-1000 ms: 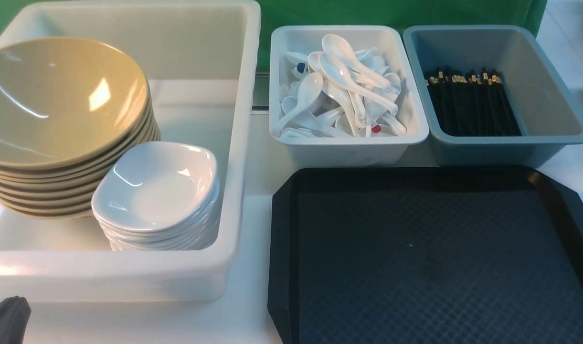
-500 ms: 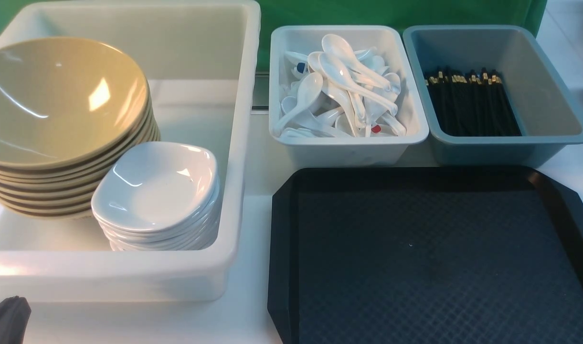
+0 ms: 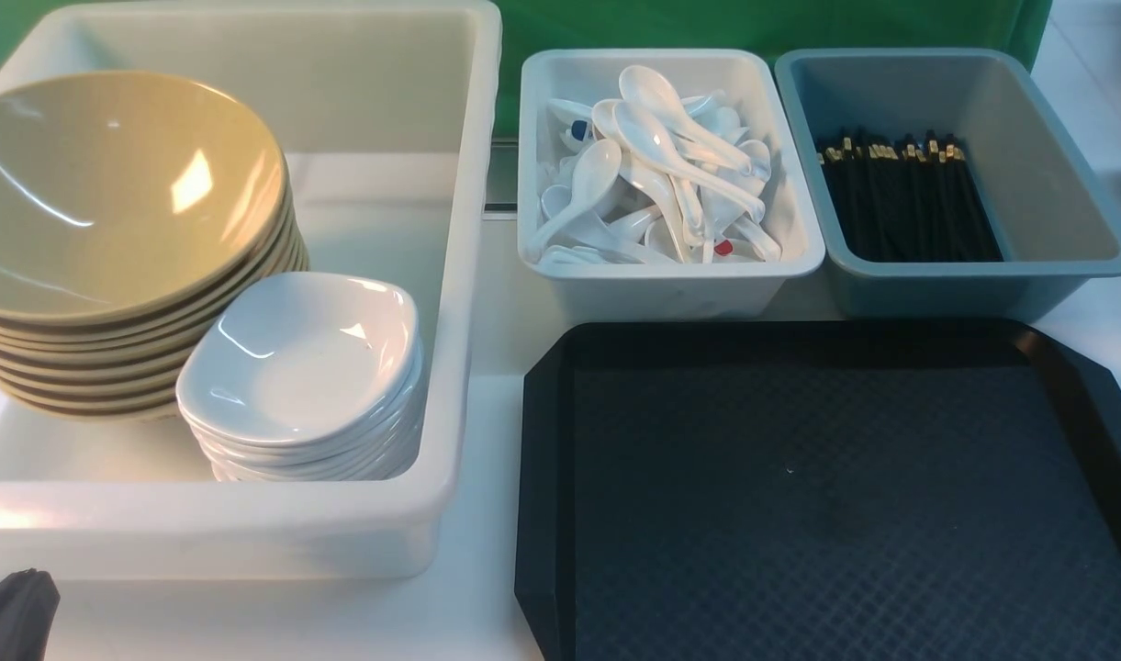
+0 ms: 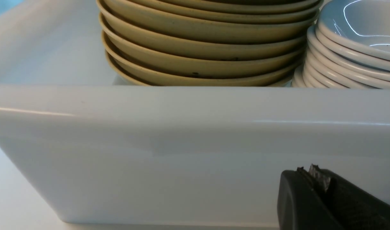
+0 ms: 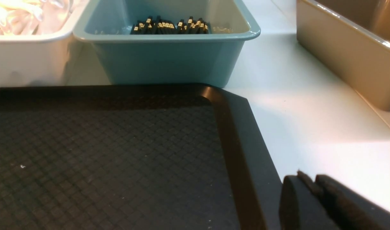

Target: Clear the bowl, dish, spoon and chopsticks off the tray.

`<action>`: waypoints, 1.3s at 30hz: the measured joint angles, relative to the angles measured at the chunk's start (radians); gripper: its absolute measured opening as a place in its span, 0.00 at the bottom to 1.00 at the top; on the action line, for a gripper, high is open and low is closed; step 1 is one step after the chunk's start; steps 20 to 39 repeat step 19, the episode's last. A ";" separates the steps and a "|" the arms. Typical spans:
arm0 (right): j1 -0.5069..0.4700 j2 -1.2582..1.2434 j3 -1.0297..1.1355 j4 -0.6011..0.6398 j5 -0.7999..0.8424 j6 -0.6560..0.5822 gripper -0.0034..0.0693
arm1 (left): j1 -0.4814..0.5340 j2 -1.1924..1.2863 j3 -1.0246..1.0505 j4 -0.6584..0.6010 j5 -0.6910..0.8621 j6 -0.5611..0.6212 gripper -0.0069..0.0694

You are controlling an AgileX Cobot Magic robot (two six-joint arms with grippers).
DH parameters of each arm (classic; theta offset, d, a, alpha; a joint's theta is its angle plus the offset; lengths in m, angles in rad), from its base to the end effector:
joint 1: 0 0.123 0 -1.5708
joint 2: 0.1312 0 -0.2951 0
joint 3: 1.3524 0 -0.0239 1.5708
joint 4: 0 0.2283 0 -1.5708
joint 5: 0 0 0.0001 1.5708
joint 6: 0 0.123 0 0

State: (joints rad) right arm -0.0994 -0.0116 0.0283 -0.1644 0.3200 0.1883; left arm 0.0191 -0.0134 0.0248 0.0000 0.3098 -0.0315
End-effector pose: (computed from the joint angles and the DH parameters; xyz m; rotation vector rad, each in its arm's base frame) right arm 0.0513 -0.0115 0.1682 0.1558 1.8103 -0.0945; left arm 0.0524 0.0010 0.1702 -0.0457 1.8042 -0.0088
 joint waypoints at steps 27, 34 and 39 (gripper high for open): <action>0.000 0.000 0.000 0.000 0.000 -0.001 0.21 | 0.000 0.000 0.000 0.000 0.000 -0.001 0.07; 0.000 0.000 0.000 0.000 0.000 -0.001 0.21 | 0.000 0.000 0.000 0.000 0.000 -0.001 0.07; 0.000 0.000 0.000 0.000 0.000 -0.001 0.21 | 0.000 0.000 0.000 0.000 0.000 -0.001 0.07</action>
